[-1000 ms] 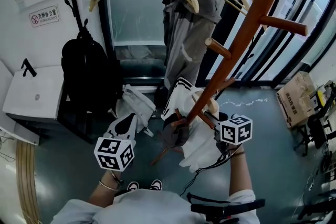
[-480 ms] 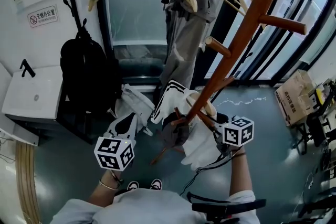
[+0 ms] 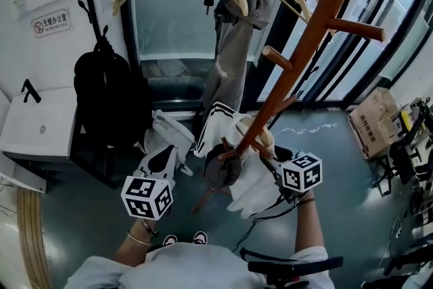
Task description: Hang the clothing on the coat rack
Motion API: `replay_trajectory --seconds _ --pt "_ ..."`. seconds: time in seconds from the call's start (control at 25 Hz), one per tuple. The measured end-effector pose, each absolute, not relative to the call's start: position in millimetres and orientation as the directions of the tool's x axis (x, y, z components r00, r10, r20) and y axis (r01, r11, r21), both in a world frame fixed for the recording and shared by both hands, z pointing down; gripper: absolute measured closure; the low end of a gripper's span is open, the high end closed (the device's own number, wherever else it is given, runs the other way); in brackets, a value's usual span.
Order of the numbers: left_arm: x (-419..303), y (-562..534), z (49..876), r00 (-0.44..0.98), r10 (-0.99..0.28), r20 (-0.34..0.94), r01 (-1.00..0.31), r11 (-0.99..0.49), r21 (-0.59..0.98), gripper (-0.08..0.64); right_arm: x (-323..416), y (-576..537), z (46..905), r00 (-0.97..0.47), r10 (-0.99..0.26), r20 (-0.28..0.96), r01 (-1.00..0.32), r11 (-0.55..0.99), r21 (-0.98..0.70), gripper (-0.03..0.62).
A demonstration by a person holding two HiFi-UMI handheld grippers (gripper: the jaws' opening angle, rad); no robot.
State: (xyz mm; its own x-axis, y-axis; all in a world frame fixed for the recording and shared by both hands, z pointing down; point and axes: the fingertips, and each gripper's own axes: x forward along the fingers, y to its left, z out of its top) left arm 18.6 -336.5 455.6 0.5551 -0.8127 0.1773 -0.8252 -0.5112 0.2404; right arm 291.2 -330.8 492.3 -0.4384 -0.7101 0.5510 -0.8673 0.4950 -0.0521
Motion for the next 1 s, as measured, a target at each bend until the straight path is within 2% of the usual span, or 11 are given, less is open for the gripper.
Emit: replay_trajectory --seconds 0.4,1.0 --pt "22 -326 448 0.608 -0.782 0.139 -0.784 -0.563 0.261 0.552 296 -307 482 -0.347 -0.762 0.546 -0.917 0.398 -0.027 0.411" --pt "0 -305 439 0.659 -0.746 0.090 -0.735 -0.615 0.286 0.552 285 -269 472 -0.156 -0.867 0.474 -0.988 0.143 -0.064 0.411"
